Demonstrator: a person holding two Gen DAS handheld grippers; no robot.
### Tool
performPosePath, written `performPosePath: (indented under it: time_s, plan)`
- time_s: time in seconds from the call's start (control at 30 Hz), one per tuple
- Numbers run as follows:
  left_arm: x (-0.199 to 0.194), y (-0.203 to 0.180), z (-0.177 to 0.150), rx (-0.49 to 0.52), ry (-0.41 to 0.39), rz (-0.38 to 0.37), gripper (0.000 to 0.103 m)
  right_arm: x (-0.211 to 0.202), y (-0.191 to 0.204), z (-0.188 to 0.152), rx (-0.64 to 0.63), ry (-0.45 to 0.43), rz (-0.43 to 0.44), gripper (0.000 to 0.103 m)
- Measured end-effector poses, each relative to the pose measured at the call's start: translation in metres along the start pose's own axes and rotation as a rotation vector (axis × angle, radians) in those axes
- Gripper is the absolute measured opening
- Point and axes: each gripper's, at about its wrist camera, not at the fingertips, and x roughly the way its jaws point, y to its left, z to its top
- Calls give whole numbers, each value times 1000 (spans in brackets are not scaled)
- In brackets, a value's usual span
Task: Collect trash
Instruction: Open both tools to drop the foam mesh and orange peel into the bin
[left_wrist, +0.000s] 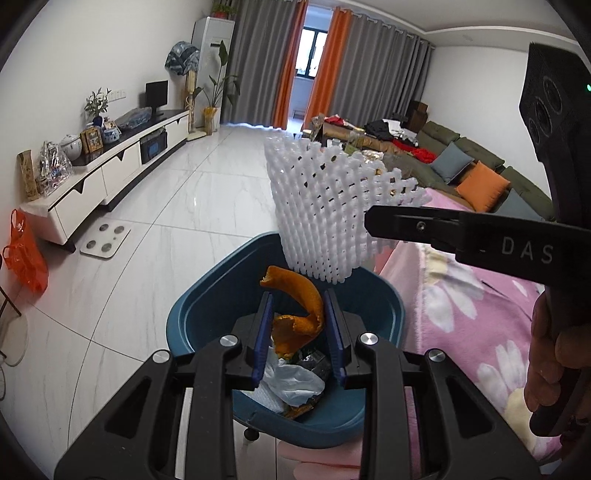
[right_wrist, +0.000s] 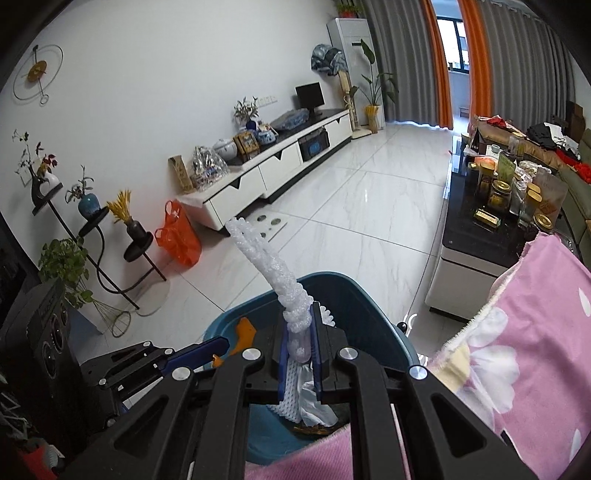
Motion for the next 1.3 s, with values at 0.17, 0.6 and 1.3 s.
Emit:
performPosePath:
  time_s: [0.17,0.6,1.3]
  plan:
    - [31,1,-3,-4,42,13,28,27,-2,-2,10,74,-13,9]
    - [121,-5,-6,16,155,37,28,70,-21,-12,66,235,-23,14]
    - [79,18,9,-45,40,133,90,42,-43,-7,167,162,-11,48]
